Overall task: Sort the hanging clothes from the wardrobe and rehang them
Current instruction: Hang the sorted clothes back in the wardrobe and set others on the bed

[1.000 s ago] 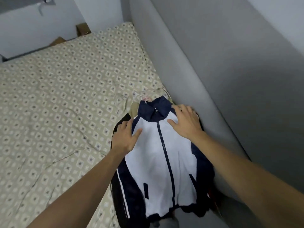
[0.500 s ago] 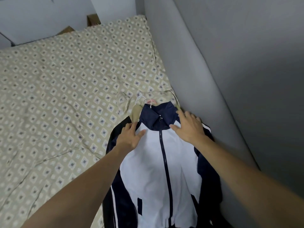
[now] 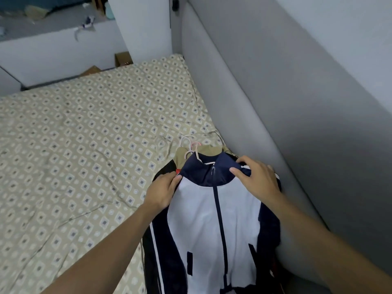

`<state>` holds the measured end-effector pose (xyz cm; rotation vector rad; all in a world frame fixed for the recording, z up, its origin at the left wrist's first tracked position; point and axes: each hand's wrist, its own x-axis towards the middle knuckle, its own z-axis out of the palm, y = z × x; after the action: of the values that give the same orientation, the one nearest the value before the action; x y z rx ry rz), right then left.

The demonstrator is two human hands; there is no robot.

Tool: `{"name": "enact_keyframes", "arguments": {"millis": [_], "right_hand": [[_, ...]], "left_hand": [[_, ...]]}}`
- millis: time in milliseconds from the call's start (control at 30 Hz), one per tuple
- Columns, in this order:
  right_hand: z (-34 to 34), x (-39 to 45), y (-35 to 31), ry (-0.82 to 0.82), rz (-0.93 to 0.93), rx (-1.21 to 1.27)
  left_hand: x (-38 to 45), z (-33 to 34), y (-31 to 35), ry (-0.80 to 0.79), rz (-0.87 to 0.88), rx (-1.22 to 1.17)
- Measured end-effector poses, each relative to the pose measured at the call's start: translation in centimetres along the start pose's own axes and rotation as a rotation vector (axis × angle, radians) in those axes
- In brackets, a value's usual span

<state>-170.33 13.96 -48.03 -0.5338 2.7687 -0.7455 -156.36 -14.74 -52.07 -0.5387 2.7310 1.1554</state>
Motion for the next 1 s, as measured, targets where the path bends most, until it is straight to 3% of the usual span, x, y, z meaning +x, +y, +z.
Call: {"name": "enact_keyframes", "arguments": {"millis": [233, 667, 833, 1000], "right_hand": [[-5.9, -12.0, -7.0, 0.166, -0.052, -0.074], [-15.0, -37.4, -20.0, 0.676, 0.08, -0.128], [-17.0, -46.7, -21.5, 0.858, 0.202, -0.101], [-17.2, -55.7, -22.5, 0.989, 0.342, -0.145]], "left_hand": [[-8.0, -5.3, 4.9, 0.047, 0.201, -0.19], [-21.9, -17.2, 16.3, 0.014, 0.875, -0.014], [-26.1, -17.3, 21.4, 0.044, 1.003, -0.017], [-32.3, -14.1, 25.8, -0.028, 1.094, -0.073]]}}
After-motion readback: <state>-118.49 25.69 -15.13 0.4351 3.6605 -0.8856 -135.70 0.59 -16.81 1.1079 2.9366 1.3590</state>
